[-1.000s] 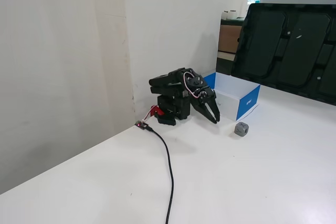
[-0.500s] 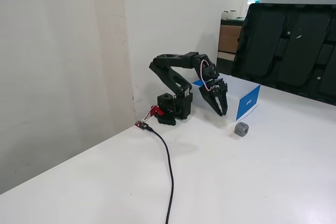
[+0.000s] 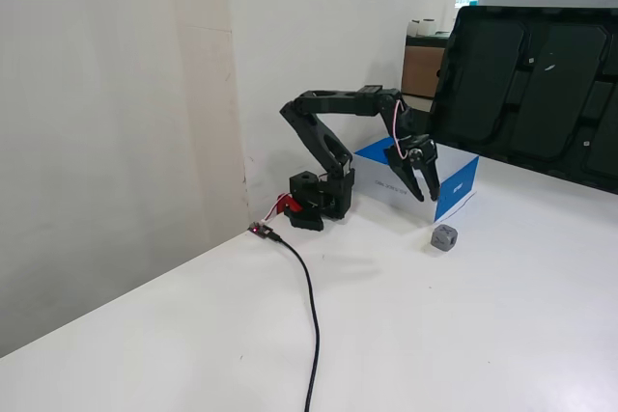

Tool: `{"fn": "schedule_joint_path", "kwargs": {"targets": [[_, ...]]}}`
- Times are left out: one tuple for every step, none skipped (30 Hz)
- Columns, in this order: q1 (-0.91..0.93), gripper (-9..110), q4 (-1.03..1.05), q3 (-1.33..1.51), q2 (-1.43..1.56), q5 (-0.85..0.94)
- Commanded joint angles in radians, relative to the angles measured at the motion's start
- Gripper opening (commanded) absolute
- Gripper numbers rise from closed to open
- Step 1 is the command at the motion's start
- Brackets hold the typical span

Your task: Pick the gray block and keep it in the box.

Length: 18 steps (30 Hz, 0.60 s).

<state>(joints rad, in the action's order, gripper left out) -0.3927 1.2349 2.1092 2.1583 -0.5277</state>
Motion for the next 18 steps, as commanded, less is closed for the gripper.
{"fn": "schedule_joint_path", "kwargs": {"targets": [[-0.025, 12, -0.021, -0.11, -0.08, -0.031], [-0.031, 13, -0.026, -0.118, -0.103, -0.038], [-0.034, 14, -0.028, -0.129, -0.129, -0.046], [-0.038, 15, -0.032, -0.137, -0.155, -0.054], [-0.044, 15, -0.038, -0.141, -0.178, -0.06], [-0.051, 16, -0.048, -0.143, -0.198, -0.066], [-0.055, 18, -0.054, -0.144, -0.218, -0.071], [-0.061, 19, -0.057, -0.147, -0.236, -0.075], [-0.067, 20, -0.063, -0.149, -0.255, -0.08], [-0.072, 20, -0.069, -0.149, -0.272, -0.087], [-0.078, 21, -0.075, -0.15, -0.288, -0.091], [-0.083, 21, -0.078, -0.155, -0.308, -0.097], [-0.089, 22, -0.08, -0.16, -0.327, -0.101], [-0.095, 22, -0.08, -0.163, -0.348, -0.107], [-0.101, 23, -0.081, -0.166, -0.367, -0.112], [-0.106, 24, -0.084, -0.166, -0.383, -0.12], [-0.11, 24, -0.091, -0.163, -0.399, -0.126], [-0.115, 25, -0.103, -0.158, -0.411, -0.126]]}}
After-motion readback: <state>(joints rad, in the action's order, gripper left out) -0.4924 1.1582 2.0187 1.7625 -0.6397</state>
